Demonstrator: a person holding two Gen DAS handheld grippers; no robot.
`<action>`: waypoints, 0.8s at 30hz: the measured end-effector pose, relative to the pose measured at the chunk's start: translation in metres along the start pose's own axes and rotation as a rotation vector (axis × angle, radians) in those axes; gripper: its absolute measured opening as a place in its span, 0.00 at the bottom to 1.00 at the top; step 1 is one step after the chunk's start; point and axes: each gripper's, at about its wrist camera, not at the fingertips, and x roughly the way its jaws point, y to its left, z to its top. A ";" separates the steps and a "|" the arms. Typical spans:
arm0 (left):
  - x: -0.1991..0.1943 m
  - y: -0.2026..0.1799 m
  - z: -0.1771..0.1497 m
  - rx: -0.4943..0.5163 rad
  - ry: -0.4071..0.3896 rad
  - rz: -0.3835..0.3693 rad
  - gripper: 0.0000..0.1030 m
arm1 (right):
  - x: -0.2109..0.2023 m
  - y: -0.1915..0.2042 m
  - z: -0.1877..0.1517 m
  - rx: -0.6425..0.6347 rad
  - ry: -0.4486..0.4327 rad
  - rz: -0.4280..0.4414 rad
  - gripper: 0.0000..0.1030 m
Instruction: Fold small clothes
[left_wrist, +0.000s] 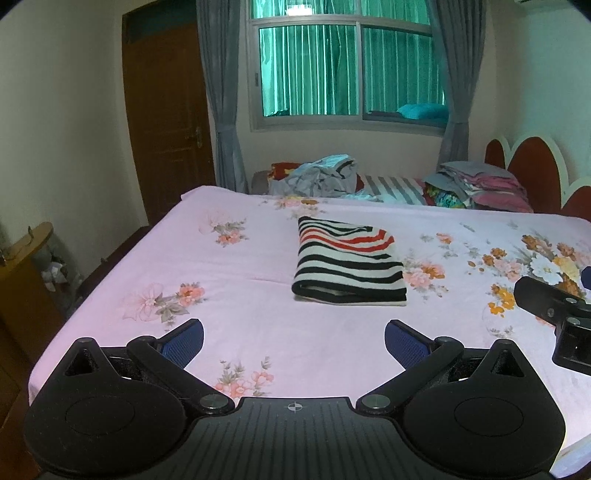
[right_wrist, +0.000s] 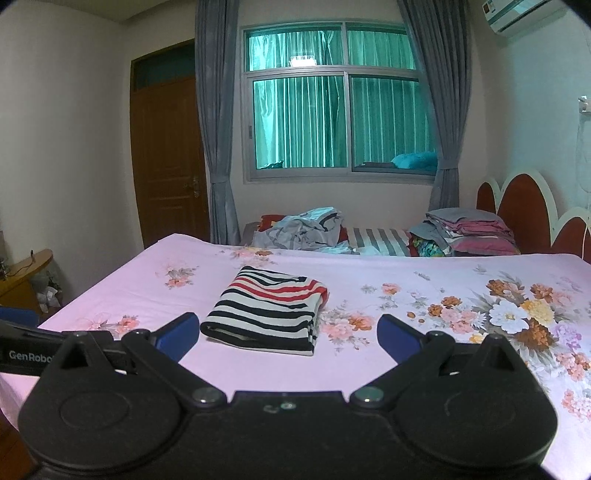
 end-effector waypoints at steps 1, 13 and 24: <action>0.000 0.000 0.000 -0.001 0.000 -0.001 1.00 | -0.001 0.001 0.000 0.002 0.000 0.002 1.00; -0.008 -0.004 0.001 -0.006 -0.008 0.011 1.00 | -0.005 -0.001 -0.005 0.011 0.008 0.015 1.00; -0.009 -0.005 0.001 -0.010 -0.007 0.010 1.00 | -0.006 -0.004 -0.005 0.015 0.006 0.013 1.00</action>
